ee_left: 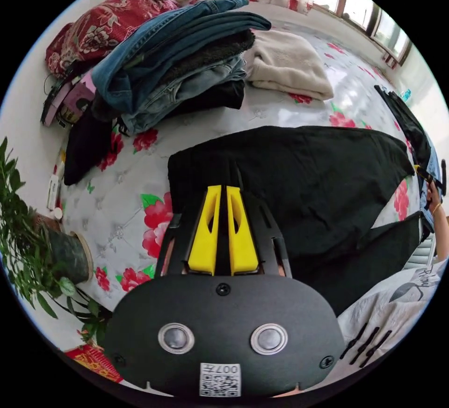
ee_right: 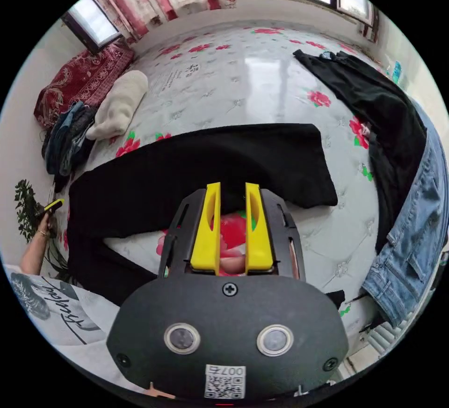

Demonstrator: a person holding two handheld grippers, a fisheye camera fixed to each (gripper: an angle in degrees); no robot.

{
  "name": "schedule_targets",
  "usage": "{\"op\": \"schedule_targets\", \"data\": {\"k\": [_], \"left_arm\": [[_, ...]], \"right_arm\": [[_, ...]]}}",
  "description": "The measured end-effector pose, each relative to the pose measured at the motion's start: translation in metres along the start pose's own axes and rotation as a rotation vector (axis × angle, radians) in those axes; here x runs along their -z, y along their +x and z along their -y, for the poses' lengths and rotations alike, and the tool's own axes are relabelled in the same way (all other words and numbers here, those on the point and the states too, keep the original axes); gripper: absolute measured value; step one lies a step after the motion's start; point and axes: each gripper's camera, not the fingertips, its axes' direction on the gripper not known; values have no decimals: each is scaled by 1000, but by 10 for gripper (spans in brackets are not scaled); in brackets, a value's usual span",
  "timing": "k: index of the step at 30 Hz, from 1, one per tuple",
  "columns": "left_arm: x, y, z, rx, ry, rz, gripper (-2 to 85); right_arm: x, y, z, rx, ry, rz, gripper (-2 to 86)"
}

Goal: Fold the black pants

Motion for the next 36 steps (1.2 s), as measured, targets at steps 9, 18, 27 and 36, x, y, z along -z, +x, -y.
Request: {"op": "schedule_targets", "data": {"k": [9,18,27,36], "left_arm": [[-54,3,94,-234,-185,86,77],[-84,-34,104,-302,-307,-27,12],[10,-83,57,-187,-42,-235,-9],[170,-124,-152,-78,343,-356,-10]], "right_arm": [[-75,-44,130,239,-190,-149,120],[-121,-25,162,297,-337,-104,96],[9,-45,122,309,-36,-16,14],[210,-57,-52,340,321,-61,11]]}}
